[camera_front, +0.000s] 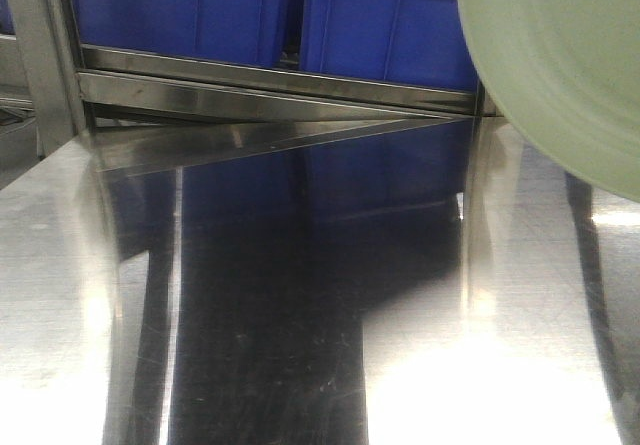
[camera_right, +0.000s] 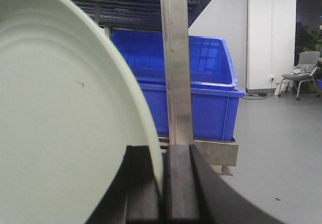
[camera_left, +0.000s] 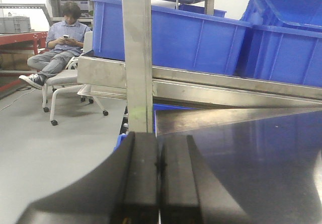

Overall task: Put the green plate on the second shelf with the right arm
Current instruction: 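Raise the held plate upright beside the right gripper, then drive the base away from the table carrying the plate in the right gripper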

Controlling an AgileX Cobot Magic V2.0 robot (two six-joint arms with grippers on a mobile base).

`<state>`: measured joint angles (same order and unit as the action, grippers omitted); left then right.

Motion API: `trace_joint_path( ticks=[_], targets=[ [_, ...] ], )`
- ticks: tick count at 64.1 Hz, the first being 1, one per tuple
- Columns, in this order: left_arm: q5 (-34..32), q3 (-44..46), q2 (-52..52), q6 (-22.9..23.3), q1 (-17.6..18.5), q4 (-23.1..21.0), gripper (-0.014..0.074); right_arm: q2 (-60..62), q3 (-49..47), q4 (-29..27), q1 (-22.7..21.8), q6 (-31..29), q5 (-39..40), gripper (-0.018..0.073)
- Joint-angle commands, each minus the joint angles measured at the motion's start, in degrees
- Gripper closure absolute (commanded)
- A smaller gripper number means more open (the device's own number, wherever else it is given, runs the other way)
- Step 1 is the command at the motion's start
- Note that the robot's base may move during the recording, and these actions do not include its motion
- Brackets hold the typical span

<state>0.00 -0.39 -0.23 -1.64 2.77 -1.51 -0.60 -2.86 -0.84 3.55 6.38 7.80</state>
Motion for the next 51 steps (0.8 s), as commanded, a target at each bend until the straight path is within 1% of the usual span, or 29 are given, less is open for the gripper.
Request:
trace_joint_path(
  ticks=[1,51],
  targets=[
    [-4.6,-2.3,-1.0,0.1,0.1,-0.4,0.0466,-0.3,-1.9,-0.5,0.0,0.5,6.7,0.0506],
    [-4.6,-2.3,-1.0,0.1,0.1,-0.4,0.0466,-0.3,-1.8,-0.5,0.0,0.5,6.1,0.0506]
  ],
)
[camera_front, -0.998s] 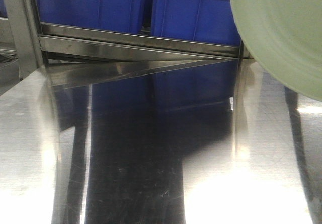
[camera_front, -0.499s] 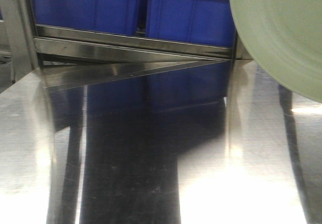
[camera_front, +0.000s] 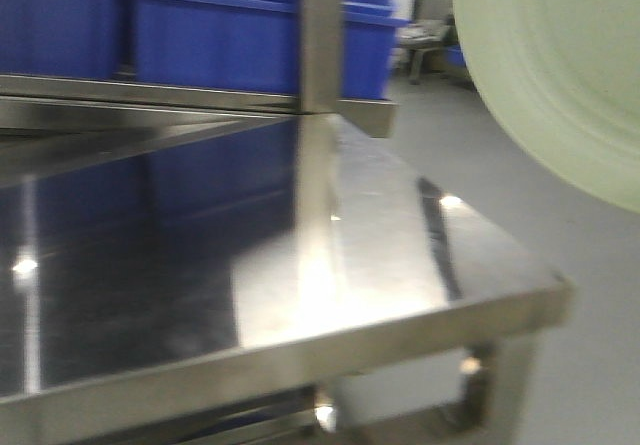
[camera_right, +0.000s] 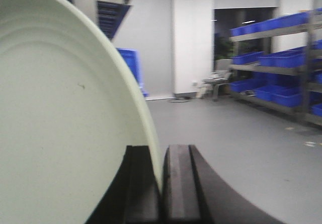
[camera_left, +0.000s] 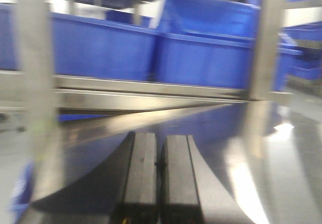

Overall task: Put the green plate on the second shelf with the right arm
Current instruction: 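Drive the base away from the table carrying the plate in the right gripper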

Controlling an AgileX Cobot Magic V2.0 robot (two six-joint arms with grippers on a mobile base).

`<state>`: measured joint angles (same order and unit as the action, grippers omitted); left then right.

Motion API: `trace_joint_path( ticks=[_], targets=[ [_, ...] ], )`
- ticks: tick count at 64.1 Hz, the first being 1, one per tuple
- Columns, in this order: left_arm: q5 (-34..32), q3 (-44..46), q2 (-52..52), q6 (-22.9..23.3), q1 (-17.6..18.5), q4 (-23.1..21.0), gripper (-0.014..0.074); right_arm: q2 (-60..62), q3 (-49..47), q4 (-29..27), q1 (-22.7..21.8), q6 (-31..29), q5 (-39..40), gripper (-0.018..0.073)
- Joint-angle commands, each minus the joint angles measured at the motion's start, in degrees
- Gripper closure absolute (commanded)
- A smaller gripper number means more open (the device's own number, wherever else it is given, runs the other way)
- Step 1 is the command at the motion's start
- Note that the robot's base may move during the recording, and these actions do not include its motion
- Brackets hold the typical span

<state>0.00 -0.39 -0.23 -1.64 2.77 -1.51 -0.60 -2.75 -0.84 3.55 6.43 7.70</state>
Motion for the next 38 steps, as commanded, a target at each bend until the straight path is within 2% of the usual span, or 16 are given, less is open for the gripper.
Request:
trace_joint_path(
  ticks=[1,38],
  targets=[
    [-4.6,-2.3,-1.0,0.1,0.1,-0.4,0.0466,-0.3,-1.9,-0.5,0.0,0.5,6.2,0.0506],
    [-4.6,-2.3,-1.0,0.1,0.1,-0.4,0.0466,-0.3,-1.9,-0.5,0.0,0.5,6.2,0.0506]
  ],
)
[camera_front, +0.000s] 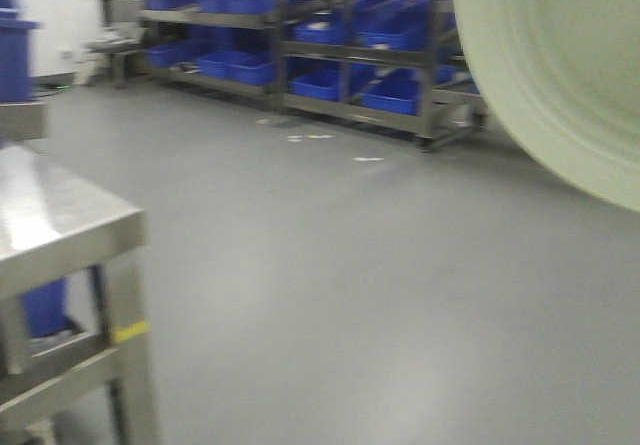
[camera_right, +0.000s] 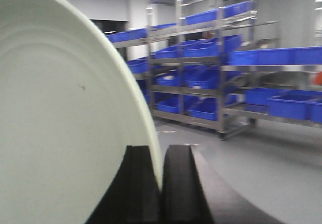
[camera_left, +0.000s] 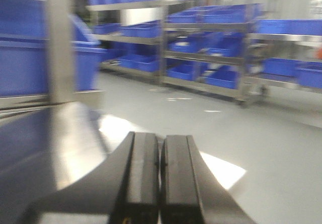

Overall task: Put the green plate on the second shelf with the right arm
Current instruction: 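Drive the base away from the table carrying the plate in the right gripper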

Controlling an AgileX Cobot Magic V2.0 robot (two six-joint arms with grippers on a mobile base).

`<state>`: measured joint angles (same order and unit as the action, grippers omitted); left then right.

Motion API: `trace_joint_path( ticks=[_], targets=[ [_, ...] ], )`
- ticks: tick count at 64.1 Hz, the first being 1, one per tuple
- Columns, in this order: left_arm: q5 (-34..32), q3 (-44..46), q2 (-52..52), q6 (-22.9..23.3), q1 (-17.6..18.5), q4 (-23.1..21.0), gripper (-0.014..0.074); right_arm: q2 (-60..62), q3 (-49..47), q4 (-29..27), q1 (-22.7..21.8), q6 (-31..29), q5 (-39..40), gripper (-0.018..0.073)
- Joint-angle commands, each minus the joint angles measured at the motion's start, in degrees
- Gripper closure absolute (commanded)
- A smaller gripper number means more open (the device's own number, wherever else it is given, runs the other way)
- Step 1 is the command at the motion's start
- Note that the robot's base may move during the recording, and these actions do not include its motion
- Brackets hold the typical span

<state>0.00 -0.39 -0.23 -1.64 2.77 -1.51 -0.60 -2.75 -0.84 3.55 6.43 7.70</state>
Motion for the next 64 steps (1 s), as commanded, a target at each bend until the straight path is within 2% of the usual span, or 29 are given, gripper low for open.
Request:
trace_joint_path(
  ticks=[1,64],
  targets=[
    [-4.6,-2.3,-1.0,0.1,0.1,-0.4,0.0466,-0.3,-1.9,-0.5,0.0,0.5,6.2,0.0506],
    [-4.6,-2.3,-1.0,0.1,0.4,-0.4,0.0466,-0.3,-1.9,-0.5,0.0,0.5,6.2,0.0506]
  ],
)
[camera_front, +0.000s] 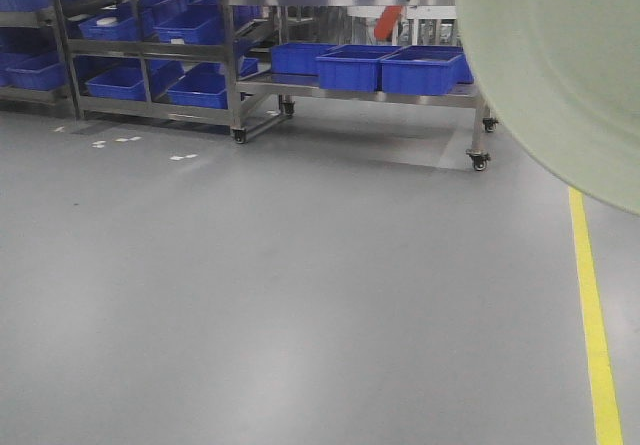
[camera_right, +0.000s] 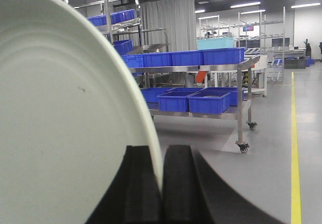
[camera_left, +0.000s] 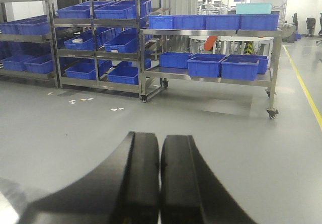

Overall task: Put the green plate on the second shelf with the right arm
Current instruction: 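Drive the base away from the table carrying the plate in the right gripper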

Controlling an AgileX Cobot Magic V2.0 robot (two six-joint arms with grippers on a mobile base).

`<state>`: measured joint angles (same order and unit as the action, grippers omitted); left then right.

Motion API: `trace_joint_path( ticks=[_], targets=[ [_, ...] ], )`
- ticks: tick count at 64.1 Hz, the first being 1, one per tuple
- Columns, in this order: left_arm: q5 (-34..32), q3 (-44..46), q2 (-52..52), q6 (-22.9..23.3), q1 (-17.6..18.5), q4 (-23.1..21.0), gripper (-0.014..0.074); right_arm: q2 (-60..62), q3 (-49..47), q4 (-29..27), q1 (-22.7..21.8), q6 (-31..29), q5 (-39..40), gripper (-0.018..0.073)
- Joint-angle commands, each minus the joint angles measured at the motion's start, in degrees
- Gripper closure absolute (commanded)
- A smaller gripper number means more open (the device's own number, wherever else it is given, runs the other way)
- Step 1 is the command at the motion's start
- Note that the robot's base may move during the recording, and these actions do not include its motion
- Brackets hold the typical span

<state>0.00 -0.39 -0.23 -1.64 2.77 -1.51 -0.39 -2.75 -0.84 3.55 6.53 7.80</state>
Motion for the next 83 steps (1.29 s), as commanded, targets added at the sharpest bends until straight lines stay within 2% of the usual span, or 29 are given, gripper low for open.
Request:
trace_joint_path(
  ticks=[1,83],
  targets=[
    [-4.6,-2.3,-1.0,0.1,0.4,-0.4,0.0466,-0.6,-1.9,-0.5,0.0,0.4,6.1,0.0506],
    [-4.6,-2.3,-1.0,0.1,0.4,-0.4,0.0466,-0.6,-1.9,-0.5,0.0,0.4,6.1,0.0506]
  ],
)
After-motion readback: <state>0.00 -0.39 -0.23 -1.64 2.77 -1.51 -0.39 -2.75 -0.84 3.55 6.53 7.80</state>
